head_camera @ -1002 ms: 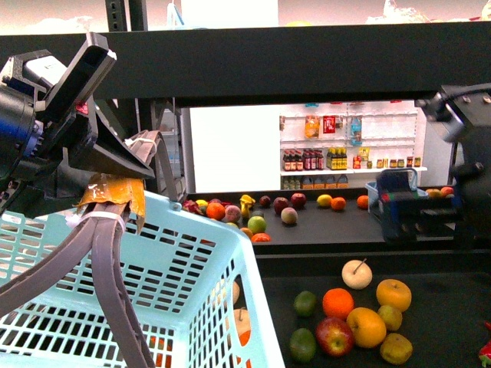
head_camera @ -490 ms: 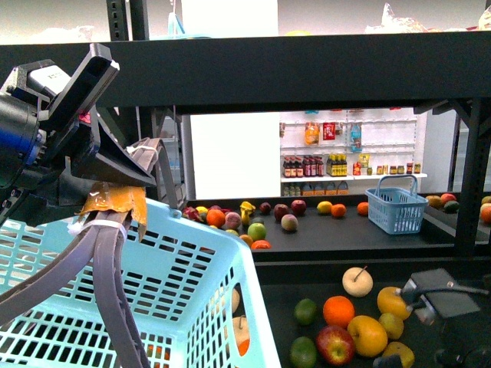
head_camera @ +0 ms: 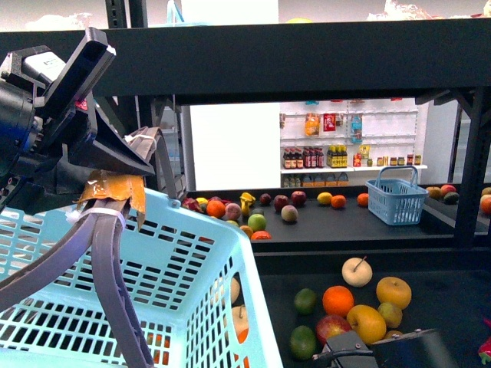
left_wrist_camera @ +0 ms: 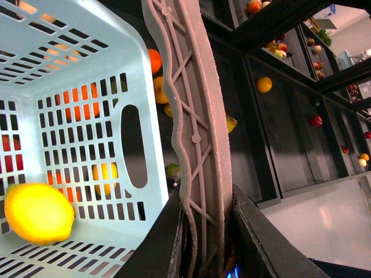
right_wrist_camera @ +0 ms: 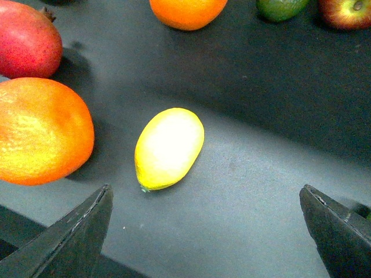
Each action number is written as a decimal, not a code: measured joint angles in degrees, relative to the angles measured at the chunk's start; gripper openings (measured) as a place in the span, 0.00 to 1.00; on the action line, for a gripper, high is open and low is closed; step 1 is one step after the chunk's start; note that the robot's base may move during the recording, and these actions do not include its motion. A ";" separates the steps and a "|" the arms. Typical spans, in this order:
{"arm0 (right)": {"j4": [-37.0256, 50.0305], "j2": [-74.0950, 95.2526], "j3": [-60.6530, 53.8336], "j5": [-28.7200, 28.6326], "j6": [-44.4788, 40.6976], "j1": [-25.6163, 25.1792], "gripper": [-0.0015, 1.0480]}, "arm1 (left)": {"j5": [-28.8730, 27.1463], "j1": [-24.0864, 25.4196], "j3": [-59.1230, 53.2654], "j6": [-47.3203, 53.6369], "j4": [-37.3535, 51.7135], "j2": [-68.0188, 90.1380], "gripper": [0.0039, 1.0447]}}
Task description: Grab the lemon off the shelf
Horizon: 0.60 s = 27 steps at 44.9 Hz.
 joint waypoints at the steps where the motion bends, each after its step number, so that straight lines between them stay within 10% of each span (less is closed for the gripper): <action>1: 0.00 0.83 0.74 0.24 -0.04 0.09 0.93 | 0.00 0.00 0.00 0.00 0.00 0.00 0.17; 27: -5.07 10.78 13.84 0.74 3.08 2.97 0.93 | 0.00 0.00 0.00 0.00 0.00 0.00 0.17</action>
